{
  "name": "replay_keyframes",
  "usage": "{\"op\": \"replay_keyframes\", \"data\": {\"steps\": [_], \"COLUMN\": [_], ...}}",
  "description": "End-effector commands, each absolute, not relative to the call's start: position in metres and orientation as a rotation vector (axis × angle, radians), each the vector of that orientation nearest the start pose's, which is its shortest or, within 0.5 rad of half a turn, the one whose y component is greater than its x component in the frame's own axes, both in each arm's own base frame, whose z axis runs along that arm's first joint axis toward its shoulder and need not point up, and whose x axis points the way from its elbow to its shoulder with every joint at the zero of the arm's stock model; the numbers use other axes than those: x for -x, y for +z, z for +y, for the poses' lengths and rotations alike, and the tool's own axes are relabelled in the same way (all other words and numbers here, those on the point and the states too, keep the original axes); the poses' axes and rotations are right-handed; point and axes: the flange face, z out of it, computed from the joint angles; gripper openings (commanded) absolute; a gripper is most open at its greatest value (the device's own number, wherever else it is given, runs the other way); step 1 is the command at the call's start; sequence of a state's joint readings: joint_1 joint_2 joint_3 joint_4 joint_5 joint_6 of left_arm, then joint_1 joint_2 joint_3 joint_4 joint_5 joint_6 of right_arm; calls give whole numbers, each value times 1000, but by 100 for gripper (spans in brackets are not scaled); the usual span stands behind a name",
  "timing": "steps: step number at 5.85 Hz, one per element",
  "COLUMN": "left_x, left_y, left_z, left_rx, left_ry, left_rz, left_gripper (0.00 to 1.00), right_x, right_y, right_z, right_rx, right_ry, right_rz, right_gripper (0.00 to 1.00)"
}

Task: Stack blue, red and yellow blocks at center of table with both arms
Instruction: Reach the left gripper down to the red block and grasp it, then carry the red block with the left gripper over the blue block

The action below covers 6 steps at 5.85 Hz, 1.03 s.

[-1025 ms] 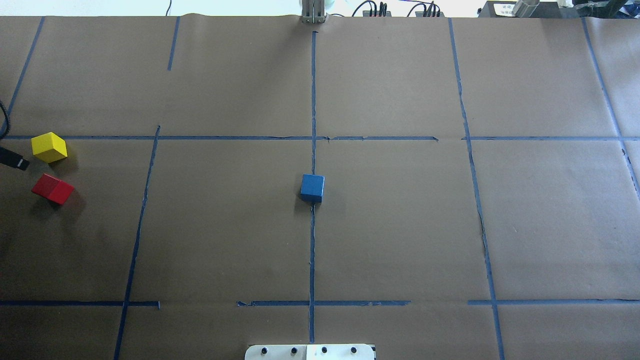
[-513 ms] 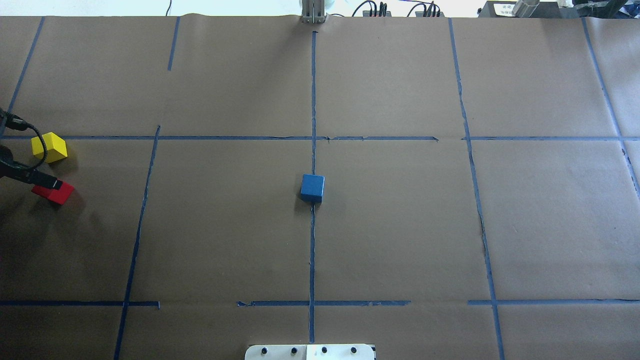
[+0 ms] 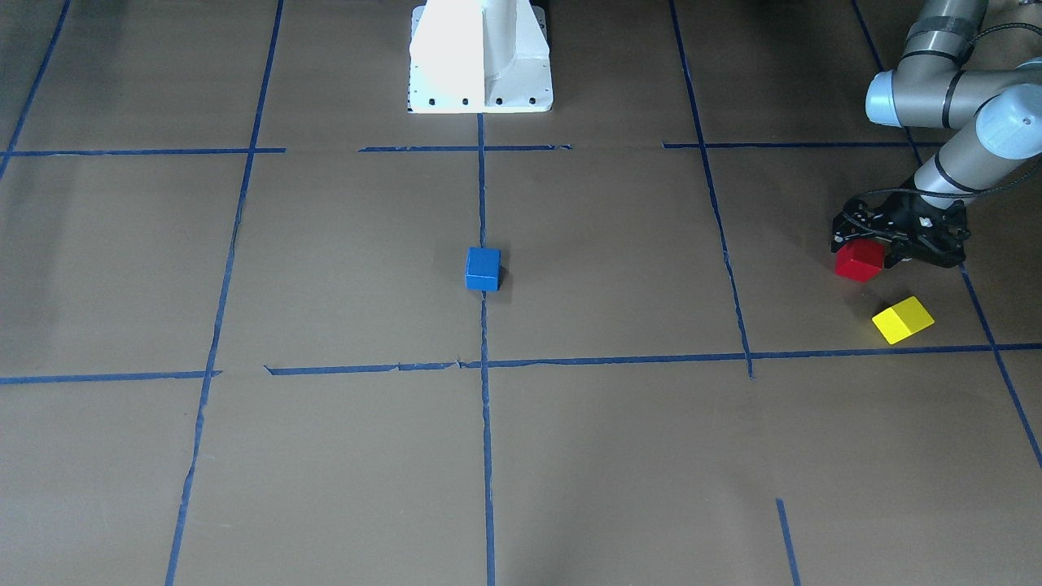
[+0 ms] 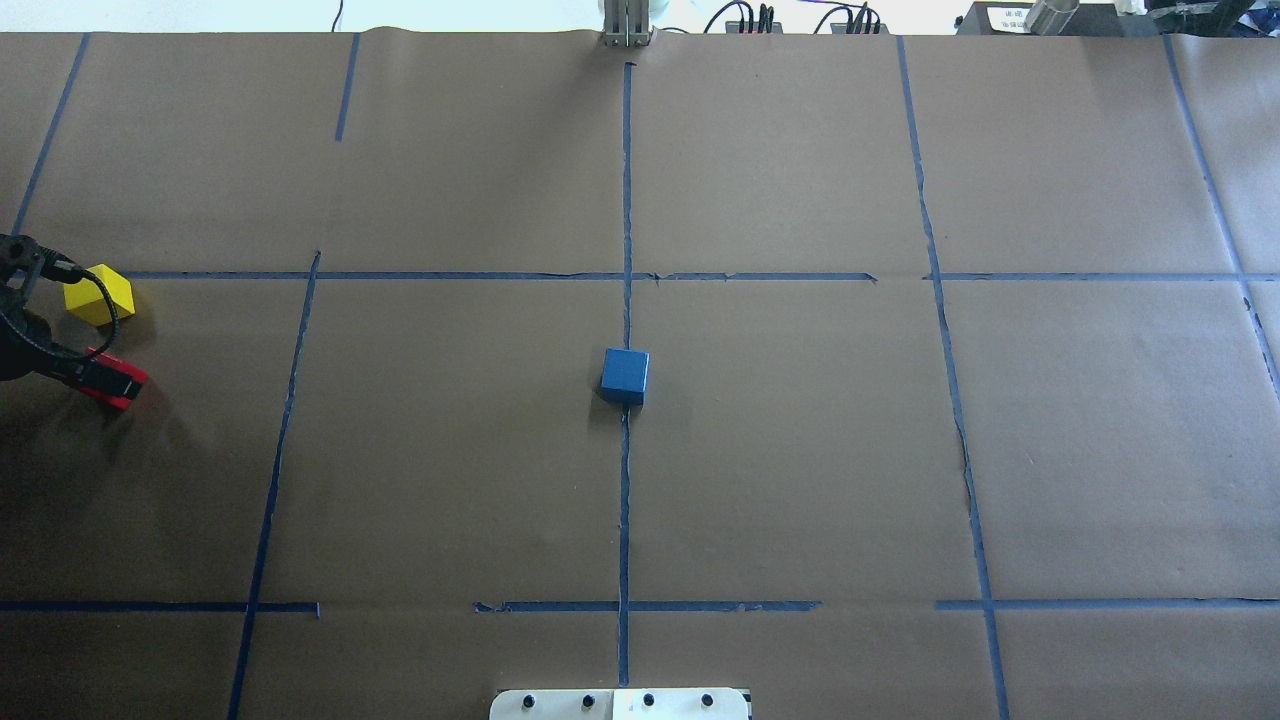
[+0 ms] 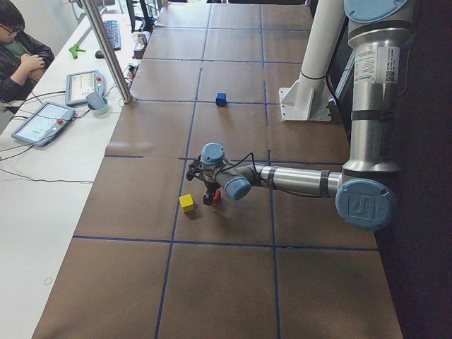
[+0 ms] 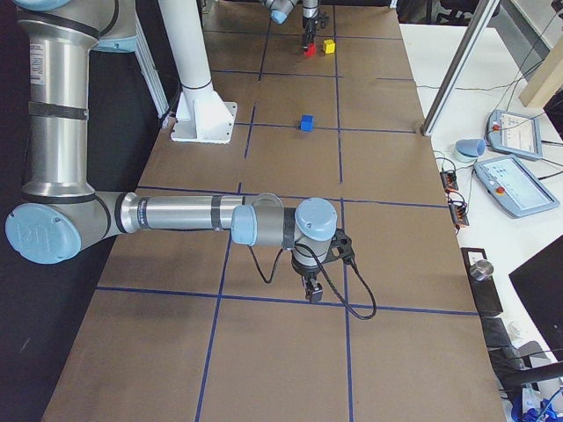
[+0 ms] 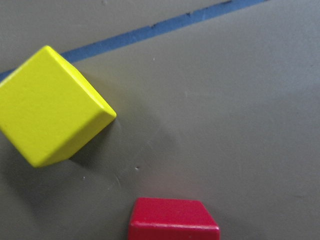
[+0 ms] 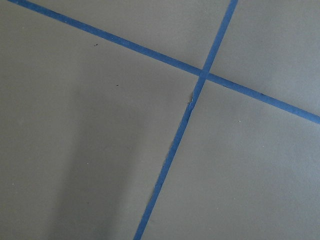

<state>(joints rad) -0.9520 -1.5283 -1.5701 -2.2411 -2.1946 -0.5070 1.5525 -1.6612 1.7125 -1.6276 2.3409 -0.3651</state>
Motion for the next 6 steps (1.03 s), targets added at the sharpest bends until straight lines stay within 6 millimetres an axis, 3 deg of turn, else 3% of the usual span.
{"op": "replay_keyframes", "data": {"steps": [1,2,3,4,5,6], "left_x": [-239,-241,-243,-254,-281,-343], "left_y": [607,591,561,518,463,396], "left_z": [-452,-455,-458,-473,-496,-502], "left_rx": [-192,-217,-230,-211,-186,-112], "left_ry": [316,320,291,207,144,113], "left_rz": [840,854,877,902,927,952], "left_gripper": [9,4,3,3,3,3], "right_x": [-56,-56,-56,-56,-56,-56], "right_y": [638,638,639,642,642,642], "right_z": [-454,-454,-453,-453,-452,-452], "right_rx": [-128,-128,-125,-120,-119,-118], "right_ry": [-362,-362,-359,-357,-357,-355], "right_rz": [-765,-765,-766,-767,-767,-767], "right_gripper": [100,100,100,100,100,100]}}
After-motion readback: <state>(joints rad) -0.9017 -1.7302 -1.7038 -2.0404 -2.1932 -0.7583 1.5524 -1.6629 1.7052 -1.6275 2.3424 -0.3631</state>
